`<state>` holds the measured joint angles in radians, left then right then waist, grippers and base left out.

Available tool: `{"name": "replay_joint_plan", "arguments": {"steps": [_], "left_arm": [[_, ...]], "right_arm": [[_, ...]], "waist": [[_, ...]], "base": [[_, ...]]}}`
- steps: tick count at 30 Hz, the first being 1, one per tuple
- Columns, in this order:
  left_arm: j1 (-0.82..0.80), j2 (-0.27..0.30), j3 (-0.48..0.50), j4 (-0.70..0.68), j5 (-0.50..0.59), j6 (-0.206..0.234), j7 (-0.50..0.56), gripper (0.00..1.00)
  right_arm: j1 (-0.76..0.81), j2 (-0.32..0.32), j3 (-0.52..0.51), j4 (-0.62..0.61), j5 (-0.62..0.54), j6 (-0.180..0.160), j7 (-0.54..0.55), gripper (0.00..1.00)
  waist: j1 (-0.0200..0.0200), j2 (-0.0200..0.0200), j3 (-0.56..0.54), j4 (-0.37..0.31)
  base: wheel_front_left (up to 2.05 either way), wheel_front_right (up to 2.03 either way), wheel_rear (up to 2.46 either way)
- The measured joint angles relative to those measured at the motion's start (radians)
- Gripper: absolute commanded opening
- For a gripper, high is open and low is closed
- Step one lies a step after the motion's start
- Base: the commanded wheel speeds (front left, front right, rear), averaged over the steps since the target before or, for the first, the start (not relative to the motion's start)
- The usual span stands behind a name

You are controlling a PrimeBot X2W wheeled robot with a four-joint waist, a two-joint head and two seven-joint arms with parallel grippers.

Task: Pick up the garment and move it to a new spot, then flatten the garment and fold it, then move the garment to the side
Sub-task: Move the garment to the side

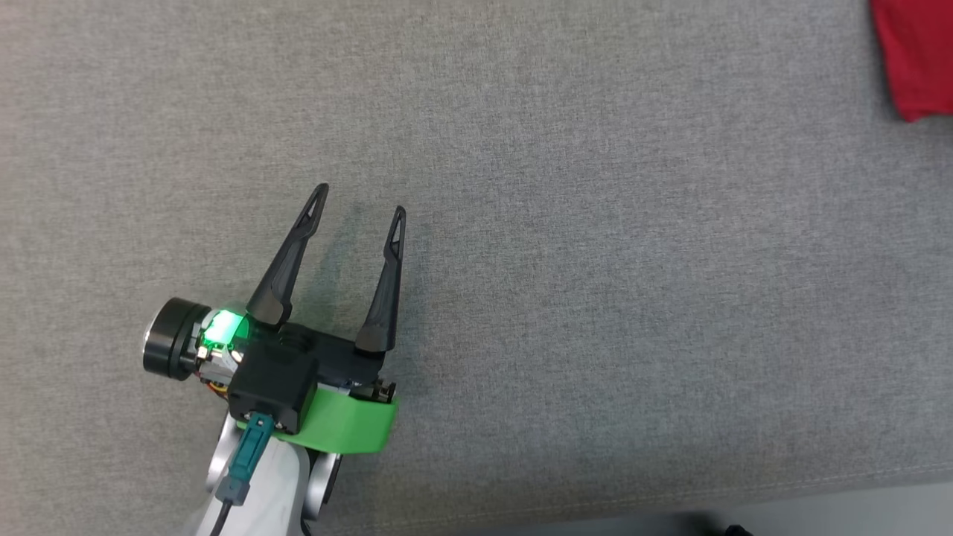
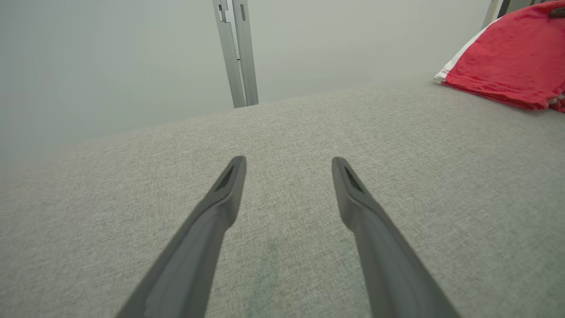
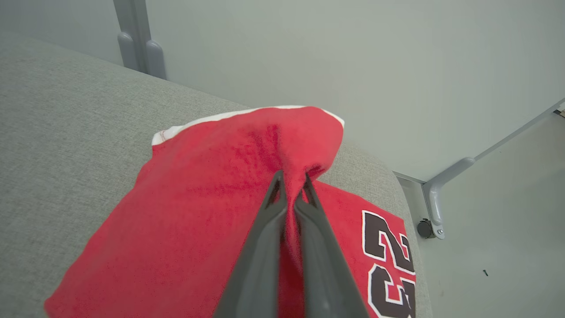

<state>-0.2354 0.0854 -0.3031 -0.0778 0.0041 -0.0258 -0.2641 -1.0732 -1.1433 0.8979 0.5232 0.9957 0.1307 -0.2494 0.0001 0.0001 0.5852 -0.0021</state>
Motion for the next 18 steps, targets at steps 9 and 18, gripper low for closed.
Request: {"name": "replay_joint_plan", "arguments": {"steps": [9, 18], "left_arm": [[-0.04, 0.007, -0.019, -0.004, 0.0, -0.005, 0.0, 1.0], [-0.058, 0.008, -0.027, 0.01, -0.004, -0.006, 0.0, 1.0]], "right_arm": [[-0.032, -0.097, -0.035, 0.024, -0.045, 0.0, 0.001, 0.0], [-0.068, -0.064, -0.136, 0.23, -0.234, 0.001, -0.008, 1.0]], "waist": [[0.0, 0.0, 0.069, -0.007], [0.0001, 0.0, 0.074, 0.015]], "base": [[0.0, 0.0, 0.0], [0.0, 0.0, 0.0]]}}
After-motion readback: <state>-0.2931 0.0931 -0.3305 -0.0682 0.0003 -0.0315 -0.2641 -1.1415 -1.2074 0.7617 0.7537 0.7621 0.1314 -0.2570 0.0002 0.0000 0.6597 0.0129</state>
